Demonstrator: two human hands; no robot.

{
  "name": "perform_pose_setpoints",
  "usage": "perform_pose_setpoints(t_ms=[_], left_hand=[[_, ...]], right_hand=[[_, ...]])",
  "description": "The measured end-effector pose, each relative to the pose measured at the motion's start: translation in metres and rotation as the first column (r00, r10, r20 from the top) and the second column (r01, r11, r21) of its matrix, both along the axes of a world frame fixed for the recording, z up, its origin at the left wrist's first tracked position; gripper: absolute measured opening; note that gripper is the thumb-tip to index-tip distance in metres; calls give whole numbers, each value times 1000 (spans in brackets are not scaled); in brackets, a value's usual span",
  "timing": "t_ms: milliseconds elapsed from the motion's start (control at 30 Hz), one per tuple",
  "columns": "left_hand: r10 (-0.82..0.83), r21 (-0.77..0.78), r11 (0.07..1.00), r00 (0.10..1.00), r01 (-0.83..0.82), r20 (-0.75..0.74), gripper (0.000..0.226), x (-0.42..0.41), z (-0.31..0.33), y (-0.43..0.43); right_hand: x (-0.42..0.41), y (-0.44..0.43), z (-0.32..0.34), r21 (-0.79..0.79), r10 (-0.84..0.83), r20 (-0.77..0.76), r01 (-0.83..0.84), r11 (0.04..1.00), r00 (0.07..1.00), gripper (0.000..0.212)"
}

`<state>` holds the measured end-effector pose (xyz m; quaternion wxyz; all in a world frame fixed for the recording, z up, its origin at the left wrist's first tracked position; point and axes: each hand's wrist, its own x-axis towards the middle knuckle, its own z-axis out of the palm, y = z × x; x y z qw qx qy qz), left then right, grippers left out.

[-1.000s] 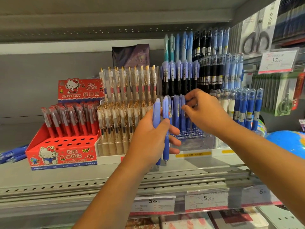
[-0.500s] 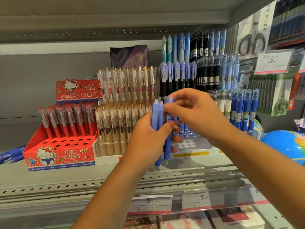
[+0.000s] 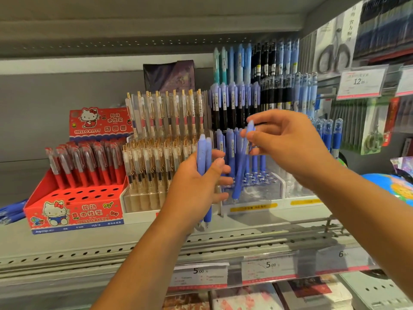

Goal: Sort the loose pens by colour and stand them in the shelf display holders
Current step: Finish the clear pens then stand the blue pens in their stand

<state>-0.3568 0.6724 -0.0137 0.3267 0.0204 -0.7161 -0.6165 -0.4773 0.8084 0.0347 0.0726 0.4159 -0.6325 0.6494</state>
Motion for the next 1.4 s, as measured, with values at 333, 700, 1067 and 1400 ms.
perform_pose_setpoints(t_ms=[333,700,1067,1400], left_hand=[[19,-25,1000,999,-18,26,6,-3,-2,-5],[138,11,990,990,-138,13,13,-5,-2,-8],[-33,-28,999,998,32,-43,20,2,4,5],[-50,-30,998,995,47,-83,20,1,3,4]], right_hand=[[-31,2,14,-28,-255,-191,254,967,948,25],[-39,-7,8,-27,-338,-303,346,938,891,21],[-41,-18,-16,220,-313,-415,428,877,854,23],[-18,-13,-12,95,-400,-558,535,840,727,33]])
